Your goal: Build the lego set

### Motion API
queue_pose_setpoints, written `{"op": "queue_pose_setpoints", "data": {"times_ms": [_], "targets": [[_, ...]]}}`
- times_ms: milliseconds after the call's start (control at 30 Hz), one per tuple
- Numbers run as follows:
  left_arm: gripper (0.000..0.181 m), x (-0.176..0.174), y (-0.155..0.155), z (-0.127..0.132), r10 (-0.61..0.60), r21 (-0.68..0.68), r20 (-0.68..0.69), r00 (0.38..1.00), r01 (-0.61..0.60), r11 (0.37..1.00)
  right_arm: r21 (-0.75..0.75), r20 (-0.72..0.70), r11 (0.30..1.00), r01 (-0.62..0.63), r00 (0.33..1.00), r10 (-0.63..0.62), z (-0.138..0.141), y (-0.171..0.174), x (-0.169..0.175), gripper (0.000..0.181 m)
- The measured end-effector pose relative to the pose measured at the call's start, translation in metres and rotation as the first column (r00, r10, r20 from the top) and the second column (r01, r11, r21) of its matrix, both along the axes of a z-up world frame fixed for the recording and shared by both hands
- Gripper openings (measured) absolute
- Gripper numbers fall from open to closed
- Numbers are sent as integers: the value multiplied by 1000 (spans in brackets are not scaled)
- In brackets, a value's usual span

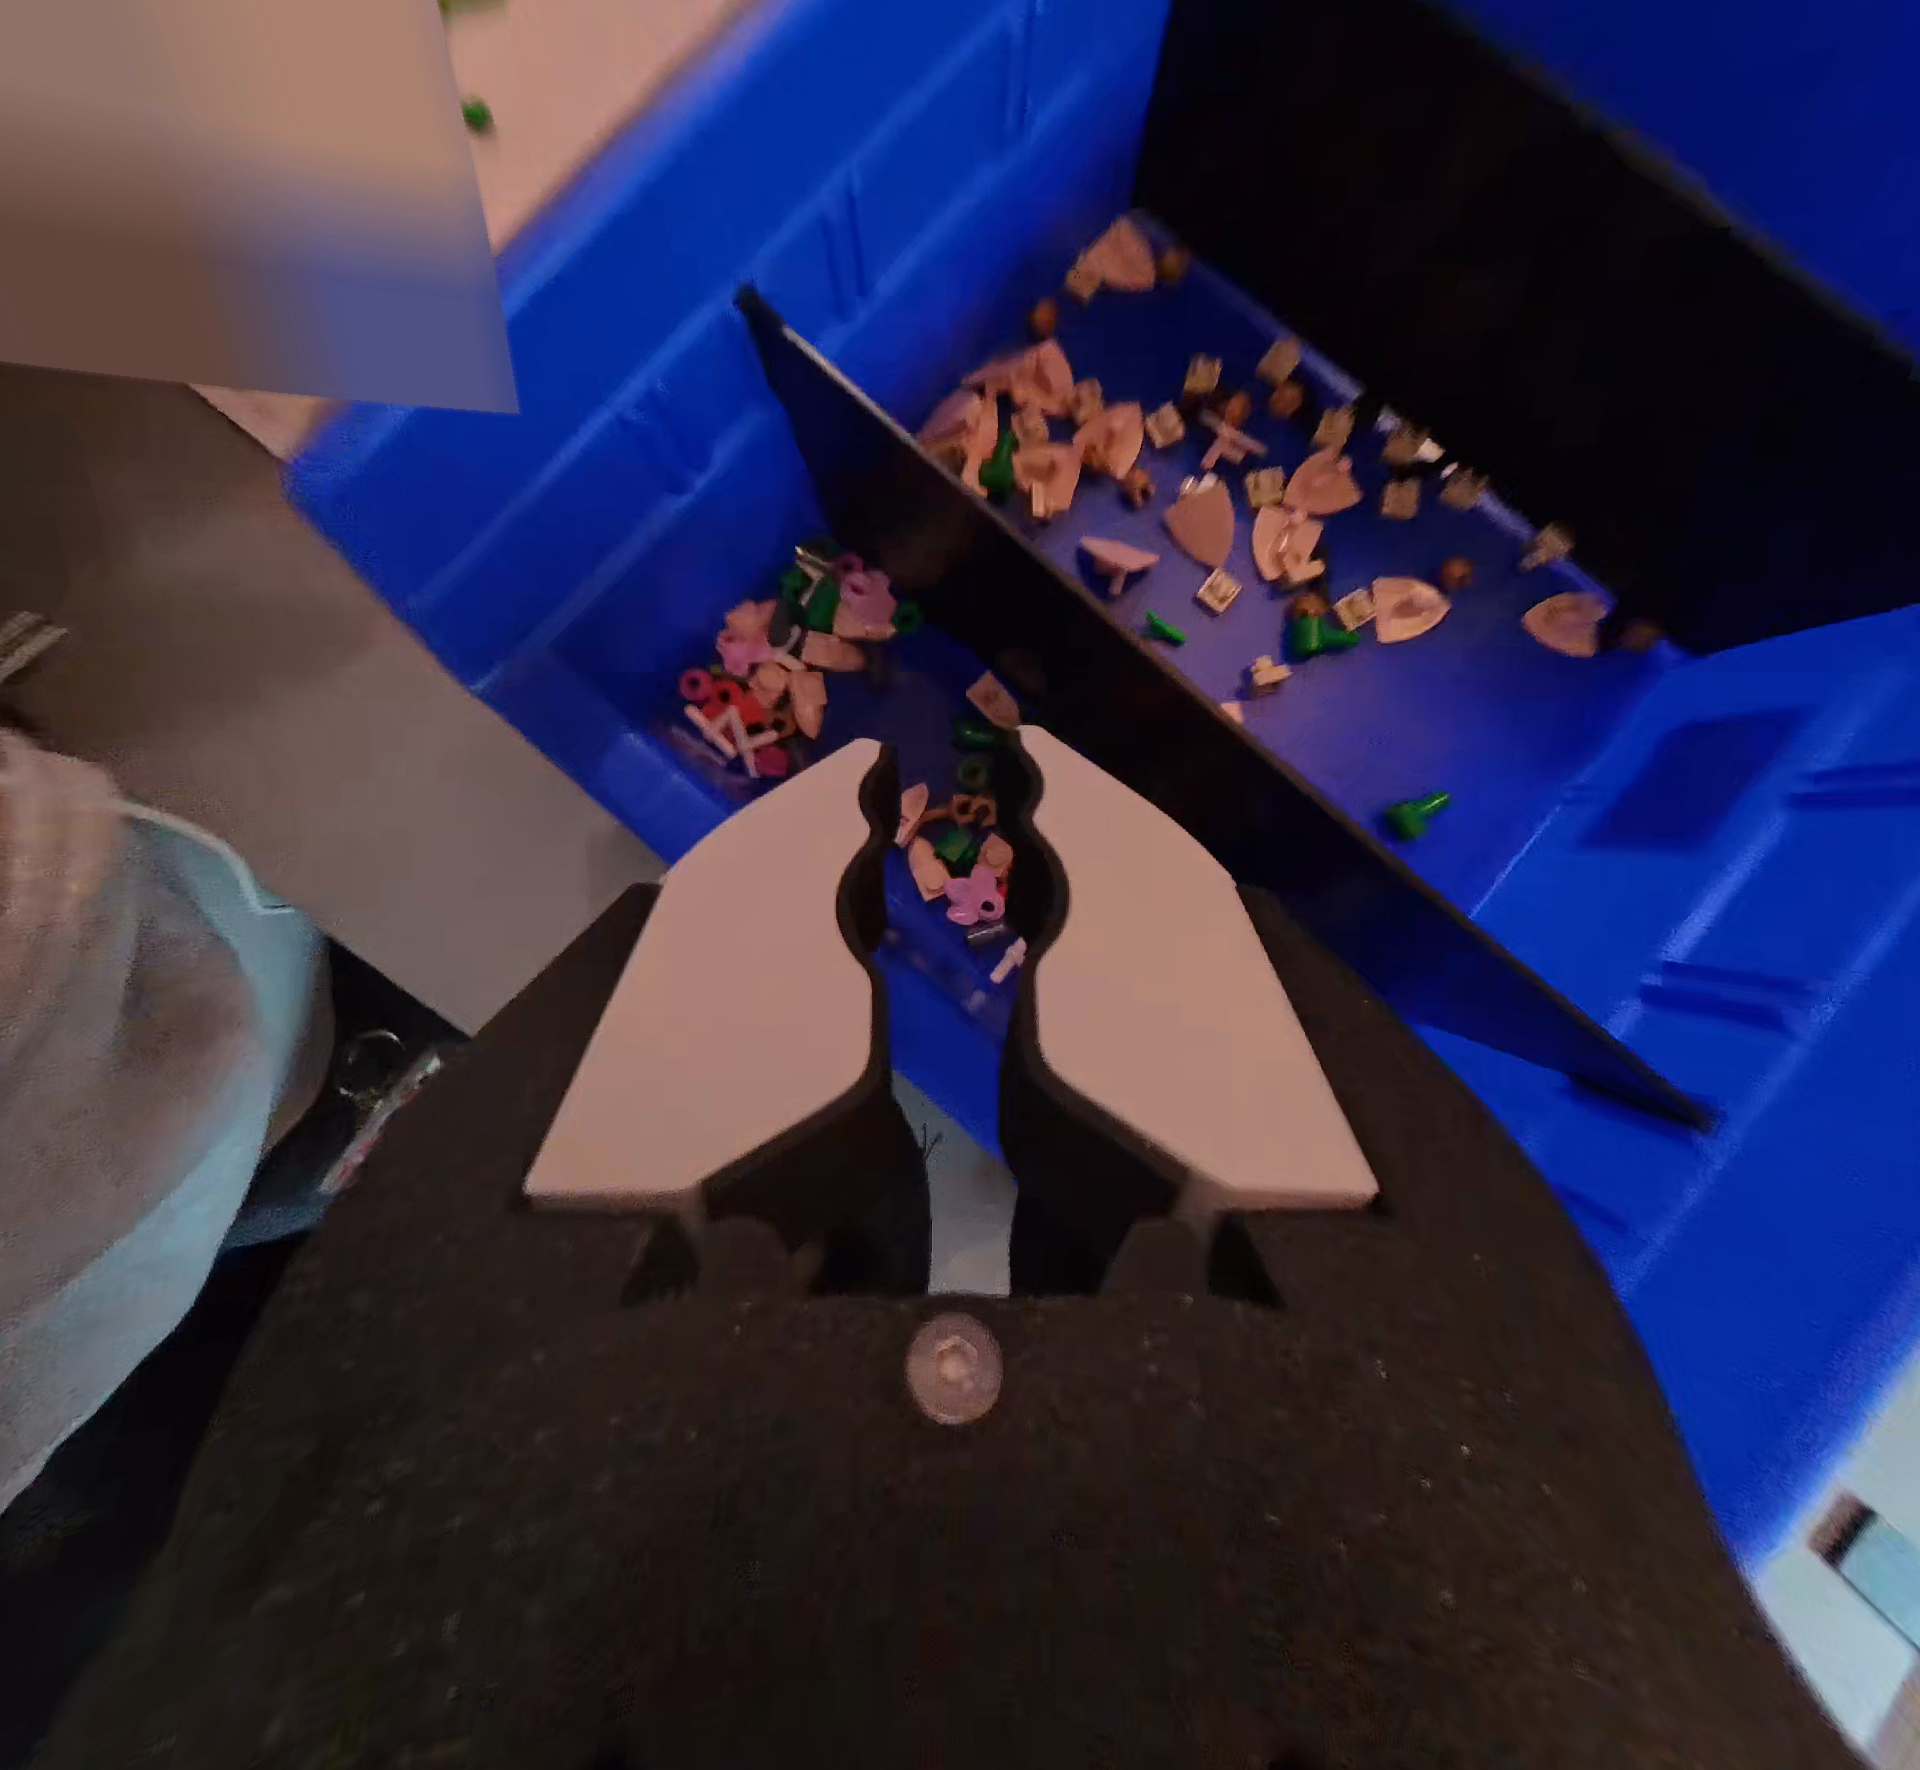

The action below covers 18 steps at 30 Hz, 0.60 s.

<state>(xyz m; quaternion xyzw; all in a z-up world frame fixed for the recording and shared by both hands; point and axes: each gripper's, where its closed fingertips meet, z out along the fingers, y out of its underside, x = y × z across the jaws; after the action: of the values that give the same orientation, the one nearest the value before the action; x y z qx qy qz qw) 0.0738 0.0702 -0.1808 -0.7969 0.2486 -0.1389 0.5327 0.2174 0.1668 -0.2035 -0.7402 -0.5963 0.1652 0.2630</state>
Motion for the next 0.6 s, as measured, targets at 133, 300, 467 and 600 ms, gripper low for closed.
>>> {"op": "queue_pose_setpoints", "data": {"times_ms": [133, 300, 467, 600], "targets": [[49, -7, -2, -1, 23, 8, 23, 999, -23, 1000, 43, 198, 999, 31, 979, -39, -23, 11, 1, 14], [49, -23, -6, -4, 55, 8, 56, 997, -56, 998, -24, 259, 1000, 15, 966, -8, -35, 9, -8, 12], [49, -31, -10, -5, 76, 16, 69, 995, -77, 997, -49, 311, 998, 31, 950, -14, -47, 9, -6, 10], [49, -31, -12, -5, 79, 20, 73, 994, -80, 997, -42, 315, 998, 52, 948, -37, -48, 10, -6, 10]]}}
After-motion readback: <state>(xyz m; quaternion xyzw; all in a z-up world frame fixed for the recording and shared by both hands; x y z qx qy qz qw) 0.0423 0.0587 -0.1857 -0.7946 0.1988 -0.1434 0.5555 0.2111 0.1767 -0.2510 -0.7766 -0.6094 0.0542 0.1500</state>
